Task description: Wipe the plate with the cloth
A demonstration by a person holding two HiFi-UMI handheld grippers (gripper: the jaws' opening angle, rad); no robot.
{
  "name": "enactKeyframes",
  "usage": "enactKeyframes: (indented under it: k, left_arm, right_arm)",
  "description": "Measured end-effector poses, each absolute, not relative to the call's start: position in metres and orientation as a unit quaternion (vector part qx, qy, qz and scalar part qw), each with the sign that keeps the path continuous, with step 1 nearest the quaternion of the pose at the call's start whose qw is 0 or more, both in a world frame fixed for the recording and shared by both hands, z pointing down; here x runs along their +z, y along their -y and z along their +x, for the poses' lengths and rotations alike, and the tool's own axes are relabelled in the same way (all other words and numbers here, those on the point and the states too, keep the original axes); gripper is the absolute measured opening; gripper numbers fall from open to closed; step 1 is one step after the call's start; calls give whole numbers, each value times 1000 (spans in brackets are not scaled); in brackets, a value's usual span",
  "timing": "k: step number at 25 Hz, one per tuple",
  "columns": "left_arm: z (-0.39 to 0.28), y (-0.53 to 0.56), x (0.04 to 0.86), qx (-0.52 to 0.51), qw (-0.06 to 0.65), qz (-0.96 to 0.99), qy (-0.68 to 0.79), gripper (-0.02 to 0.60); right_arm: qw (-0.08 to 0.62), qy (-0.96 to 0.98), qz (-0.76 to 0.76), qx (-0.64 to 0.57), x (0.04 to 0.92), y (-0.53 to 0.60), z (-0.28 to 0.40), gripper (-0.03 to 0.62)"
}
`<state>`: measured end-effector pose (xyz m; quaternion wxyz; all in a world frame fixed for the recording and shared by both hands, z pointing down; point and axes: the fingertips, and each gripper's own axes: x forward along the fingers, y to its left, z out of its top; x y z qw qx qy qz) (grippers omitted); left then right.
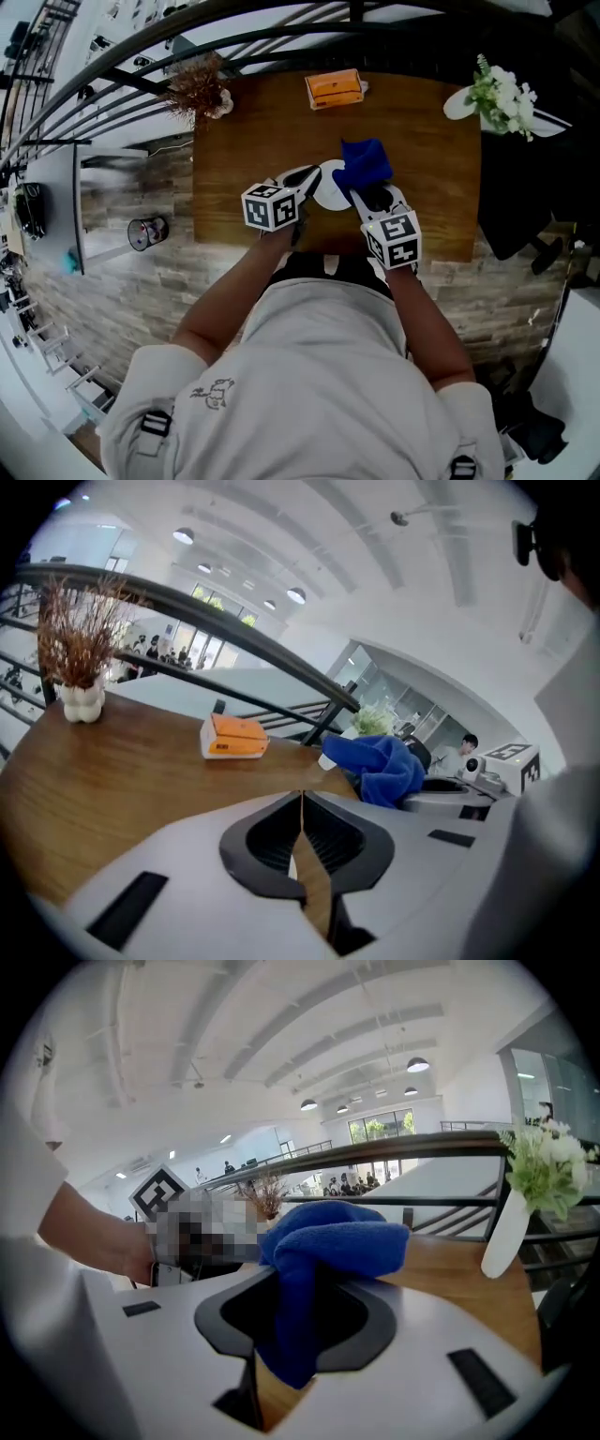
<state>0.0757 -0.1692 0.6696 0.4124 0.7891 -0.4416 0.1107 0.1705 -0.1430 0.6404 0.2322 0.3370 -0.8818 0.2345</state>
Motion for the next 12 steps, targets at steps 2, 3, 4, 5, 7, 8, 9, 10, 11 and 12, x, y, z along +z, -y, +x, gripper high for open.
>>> enactKeyframes:
  k: [2, 3, 4, 5, 7, 8, 9, 10, 11, 12]
  left_arm:
    - [78, 179, 637, 97, 379, 805, 446, 8]
    - [80, 186, 620, 88, 359, 814, 448, 8]
    - [82, 190, 603, 79, 341, 822, 449, 7]
    - [86, 191, 588, 71, 326, 828, 450, 6]
    - [95, 183, 561, 59, 302, 838, 450, 6]
    - [100, 178, 548, 54, 289, 843, 450, 6]
    - [104, 175, 535, 47, 276, 848, 451, 6]
    - [107, 174, 521, 38, 261, 851, 454, 6]
    - [108, 175, 508, 28, 246, 854, 458, 6]
    - [108, 174, 495, 19, 231, 855, 464, 6]
  right_arm:
    - [219, 889, 340, 215, 618, 155, 172, 117]
    - [210, 894, 341, 203, 606, 162, 172, 117]
    - [202, 897, 342, 193, 596, 167, 174, 117]
    - [195, 900, 343, 186, 586, 168, 176, 117]
    - [181, 904, 341, 183, 571, 161, 179, 117]
    - [175, 907, 339, 181, 563, 157, 181, 117]
    - [169, 910, 337, 173, 554, 156, 183, 117]
    - [162, 914, 334, 162, 544, 158, 184, 117]
    - [155, 918, 333, 148, 534, 161, 185, 117]
    - [150, 922, 331, 134, 524, 163, 185, 117]
